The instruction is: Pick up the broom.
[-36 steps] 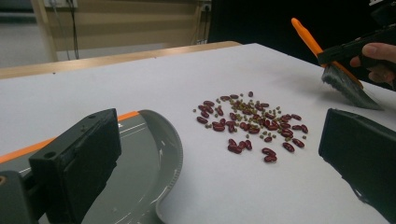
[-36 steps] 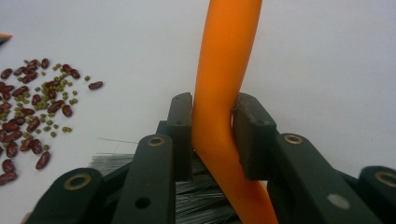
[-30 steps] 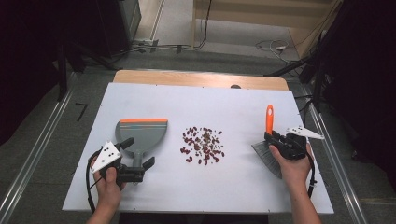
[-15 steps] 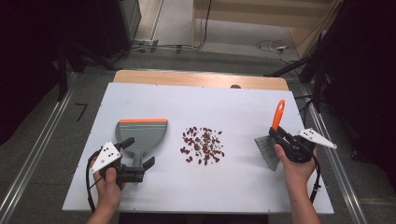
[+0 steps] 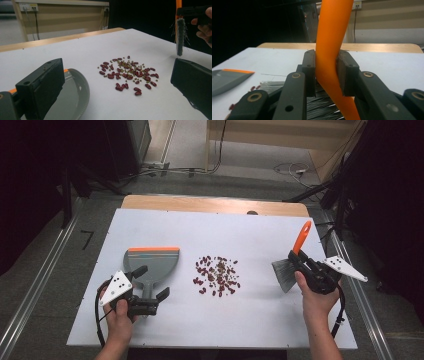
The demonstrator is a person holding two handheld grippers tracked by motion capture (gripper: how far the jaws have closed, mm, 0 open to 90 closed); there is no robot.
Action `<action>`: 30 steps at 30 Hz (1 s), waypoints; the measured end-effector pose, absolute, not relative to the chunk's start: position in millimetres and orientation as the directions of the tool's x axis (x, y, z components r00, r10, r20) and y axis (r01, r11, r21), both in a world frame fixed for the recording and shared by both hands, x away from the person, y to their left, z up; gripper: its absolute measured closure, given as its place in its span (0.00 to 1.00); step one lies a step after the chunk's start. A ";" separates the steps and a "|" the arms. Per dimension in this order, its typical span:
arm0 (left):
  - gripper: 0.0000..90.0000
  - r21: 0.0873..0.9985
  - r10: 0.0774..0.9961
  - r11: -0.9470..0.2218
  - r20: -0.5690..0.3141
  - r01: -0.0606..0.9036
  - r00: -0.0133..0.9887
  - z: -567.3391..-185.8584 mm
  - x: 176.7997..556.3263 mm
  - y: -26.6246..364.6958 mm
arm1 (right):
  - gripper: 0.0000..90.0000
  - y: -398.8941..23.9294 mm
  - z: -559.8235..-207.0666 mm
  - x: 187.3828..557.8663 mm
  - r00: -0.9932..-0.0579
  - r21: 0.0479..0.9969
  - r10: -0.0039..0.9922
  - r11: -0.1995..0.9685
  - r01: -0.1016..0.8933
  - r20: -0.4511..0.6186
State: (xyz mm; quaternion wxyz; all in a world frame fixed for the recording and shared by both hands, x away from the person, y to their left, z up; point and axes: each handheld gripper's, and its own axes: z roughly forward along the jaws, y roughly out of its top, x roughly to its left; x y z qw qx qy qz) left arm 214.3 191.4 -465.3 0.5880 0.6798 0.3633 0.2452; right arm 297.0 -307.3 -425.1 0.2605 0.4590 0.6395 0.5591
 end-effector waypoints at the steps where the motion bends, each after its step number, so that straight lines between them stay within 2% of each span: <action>1: 0.00 0.978 0.780 -0.044 -0.094 0.204 0.619 -464.5 214.6 190.1 | 0.77 -305.7 -423.4 296.5 -0.449 0.955 0.875 -0.047 0.293 0.181; 30: 0.00 0.978 0.699 -0.056 -0.104 0.200 0.707 -445.6 218.6 133.6 | 0.77 -220.6 -399.5 270.7 -0.621 0.969 0.765 -0.017 0.245 0.170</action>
